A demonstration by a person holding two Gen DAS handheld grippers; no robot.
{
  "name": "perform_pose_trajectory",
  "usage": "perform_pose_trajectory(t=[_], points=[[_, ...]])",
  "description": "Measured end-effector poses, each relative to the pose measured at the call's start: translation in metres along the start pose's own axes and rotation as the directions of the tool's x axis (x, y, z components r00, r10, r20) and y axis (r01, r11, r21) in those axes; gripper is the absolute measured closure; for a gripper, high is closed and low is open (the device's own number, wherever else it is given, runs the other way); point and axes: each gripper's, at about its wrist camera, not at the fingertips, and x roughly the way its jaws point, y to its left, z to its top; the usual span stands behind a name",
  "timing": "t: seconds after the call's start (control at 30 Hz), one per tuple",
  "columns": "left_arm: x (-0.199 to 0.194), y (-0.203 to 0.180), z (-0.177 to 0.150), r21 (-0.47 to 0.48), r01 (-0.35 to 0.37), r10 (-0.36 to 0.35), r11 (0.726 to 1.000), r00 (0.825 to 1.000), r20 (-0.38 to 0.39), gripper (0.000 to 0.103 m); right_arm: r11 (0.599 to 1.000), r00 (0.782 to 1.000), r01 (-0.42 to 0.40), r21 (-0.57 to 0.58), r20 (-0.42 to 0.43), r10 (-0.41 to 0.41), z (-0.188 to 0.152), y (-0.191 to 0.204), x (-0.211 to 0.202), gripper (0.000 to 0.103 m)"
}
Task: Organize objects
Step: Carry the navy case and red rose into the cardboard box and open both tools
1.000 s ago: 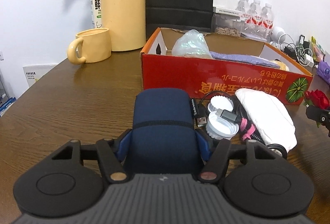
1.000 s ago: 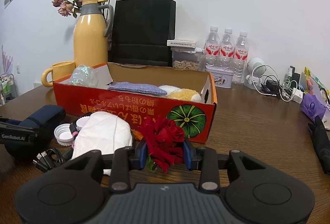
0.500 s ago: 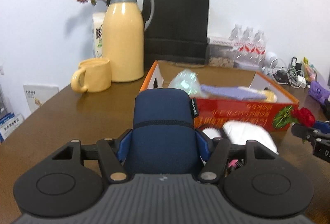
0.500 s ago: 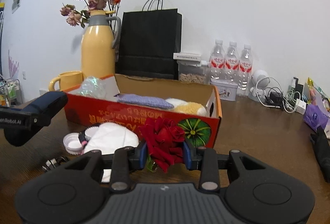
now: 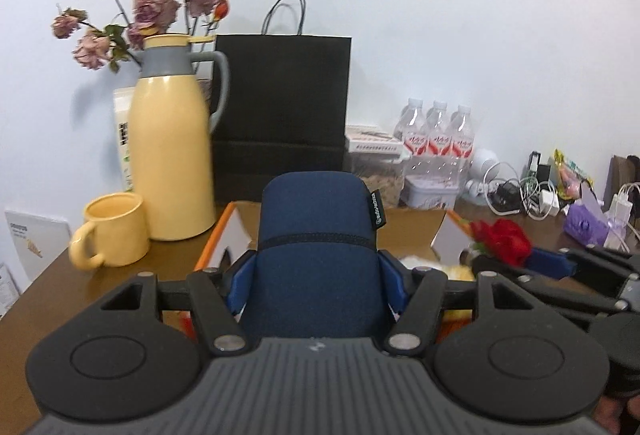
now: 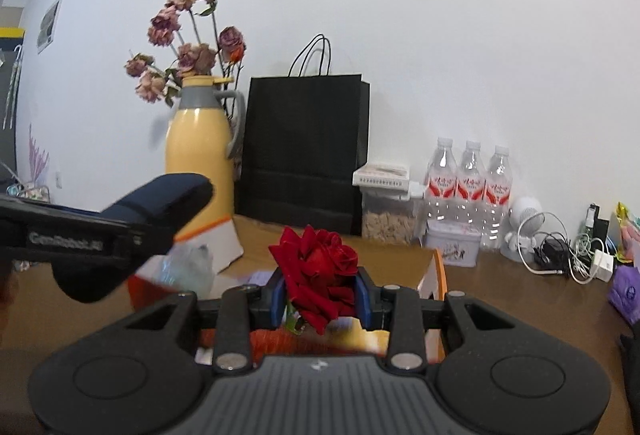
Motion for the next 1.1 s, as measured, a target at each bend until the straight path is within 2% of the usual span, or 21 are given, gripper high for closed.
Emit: perform_pose_trajectory(t=[0.3, 0.47, 0.6, 0.73, 0.83, 0.93, 0.97, 1.0, 1.03, 1.07, 1.1], points=[[0.055, -0.02, 0.016, -0.032, 0.001, -0.003, 1.0, 0.999, -0.037, 0.039, 0.999, 0.999, 0.031, 0.025, -0.028, -0.031, 0.014, -0.019, 0.055, 0.07], [0.086, -0.025, 0.014, -0.075, 0.0, -0.006, 0.997, 0.997, -0.078, 0.039, 0.997, 0.997, 0.066, 0.038, -0.044, -0.064, 0.011, -0.033, 0.082, 0.07], [0.112, -0.031, 0.009, -0.065, -0.019, 0.011, 0.998, 0.992, -0.127, 0.039, 0.995, 0.994, 0.076, 0.059, -0.082, -0.071, 0.001, -0.045, 0.101, 0.07], [0.124, -0.028, 0.006, -0.063, -0.026, 0.016, 0.998, 0.988, -0.155, 0.039, 0.995, 0.992, 0.076, 0.066, -0.11, -0.069, -0.006, -0.049, 0.109, 0.07], [0.127, -0.027, 0.007, -0.063, -0.018, 0.009, 0.998, 0.989, -0.146, 0.038, 0.995, 0.991, 0.073, 0.064, -0.114, -0.065, -0.007, -0.047, 0.11, 0.07], [0.127, -0.025, 0.006, -0.071, -0.008, -0.002, 0.997, 0.99, -0.143, 0.031, 0.996, 0.989, 0.068, 0.055, -0.133, -0.06, -0.008, -0.045, 0.111, 0.068], [0.125, -0.024, 0.007, -0.066, -0.008, -0.001, 0.998, 0.991, -0.131, 0.015, 0.996, 0.989, 0.065, 0.055, -0.14, -0.057, -0.009, -0.045, 0.112, 0.064], [0.123, -0.025, 0.008, -0.059, -0.013, 0.006, 0.998, 0.993, -0.117, 0.0, 0.996, 0.988, 0.063, 0.056, -0.145, -0.054, -0.009, -0.044, 0.113, 0.049], [0.119, -0.026, 0.008, -0.055, -0.021, 0.016, 0.998, 0.996, -0.089, 0.0, 0.996, 0.987, 0.064, 0.057, -0.149, -0.055, -0.009, -0.044, 0.113, 0.037], [0.116, -0.026, 0.009, -0.049, -0.029, 0.025, 0.998, 0.997, -0.074, 0.0, 0.996, 0.987, 0.069, 0.057, -0.147, -0.06, -0.01, -0.044, 0.113, 0.011], [0.115, -0.027, 0.01, -0.042, -0.032, 0.029, 0.999, 0.997, -0.077, 0.0, 0.996, 0.989, 0.075, 0.055, -0.135, -0.067, -0.01, -0.044, 0.112, 0.0]])
